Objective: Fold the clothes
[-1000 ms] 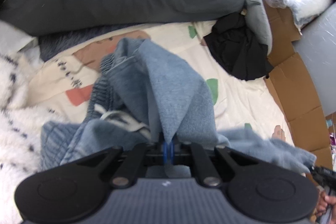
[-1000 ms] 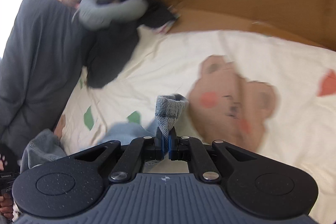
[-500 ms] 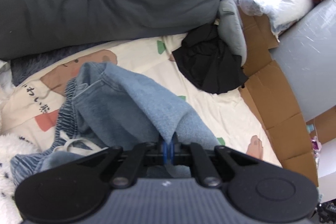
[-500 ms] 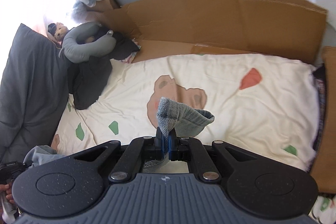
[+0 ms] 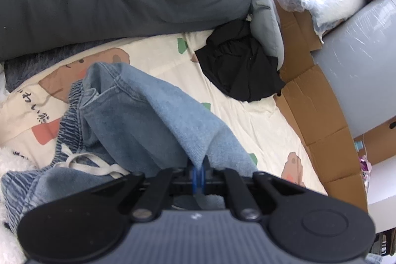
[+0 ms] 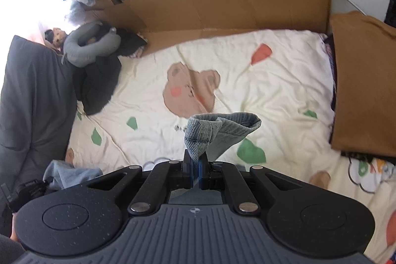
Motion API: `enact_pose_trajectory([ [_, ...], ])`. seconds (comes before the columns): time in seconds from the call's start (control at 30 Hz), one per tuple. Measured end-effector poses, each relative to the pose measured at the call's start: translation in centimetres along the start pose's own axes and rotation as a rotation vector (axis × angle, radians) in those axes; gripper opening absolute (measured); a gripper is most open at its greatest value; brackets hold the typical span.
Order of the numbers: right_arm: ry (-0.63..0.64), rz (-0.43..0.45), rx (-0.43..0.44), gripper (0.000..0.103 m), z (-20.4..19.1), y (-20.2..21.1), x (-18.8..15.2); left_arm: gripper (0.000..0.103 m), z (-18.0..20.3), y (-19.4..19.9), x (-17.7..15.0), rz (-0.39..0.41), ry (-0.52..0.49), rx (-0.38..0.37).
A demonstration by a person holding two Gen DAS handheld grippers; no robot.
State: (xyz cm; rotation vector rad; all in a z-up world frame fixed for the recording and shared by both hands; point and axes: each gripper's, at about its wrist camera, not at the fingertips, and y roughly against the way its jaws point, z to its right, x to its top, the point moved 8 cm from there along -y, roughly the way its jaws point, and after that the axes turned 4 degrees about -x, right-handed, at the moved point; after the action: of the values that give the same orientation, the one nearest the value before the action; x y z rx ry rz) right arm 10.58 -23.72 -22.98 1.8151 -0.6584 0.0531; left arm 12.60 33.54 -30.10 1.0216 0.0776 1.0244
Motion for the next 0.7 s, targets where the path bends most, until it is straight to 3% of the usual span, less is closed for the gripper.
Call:
enact_pose_trajectory([
  [0.23,-0.072,-0.034,-0.025,0.007,1.6,-4.7,1.2,0.003,0.2,-1.2,0.7,0.009,0.000,-0.009],
  [0.47,-0.045,0.010,-0.005,0.028,0.2,-7.6,4.6,0.003,1.6,-3.6,2.5,0.031,0.007,-0.024],
  [0.53,-0.030,0.022,0.008,0.030,-0.5,-7.7,5.0,0.004,2.4,-4.6,2.9,0.021,0.005,-0.045],
  [0.6,-0.015,0.025,0.011,0.038,-0.9,-7.8,5.1,0.013,3.6,-5.0,3.0,-0.006,-0.024,-0.095],
  [0.67,0.003,0.028,0.018,0.040,-1.4,-7.8,4.8,0.044,4.3,-4.4,2.8,-0.003,-0.054,-0.108],
  [0.7,0.015,0.028,0.022,0.040,-1.6,-7.9,4.6,0.051,4.3,-3.9,2.6,0.004,-0.061,-0.105],
])
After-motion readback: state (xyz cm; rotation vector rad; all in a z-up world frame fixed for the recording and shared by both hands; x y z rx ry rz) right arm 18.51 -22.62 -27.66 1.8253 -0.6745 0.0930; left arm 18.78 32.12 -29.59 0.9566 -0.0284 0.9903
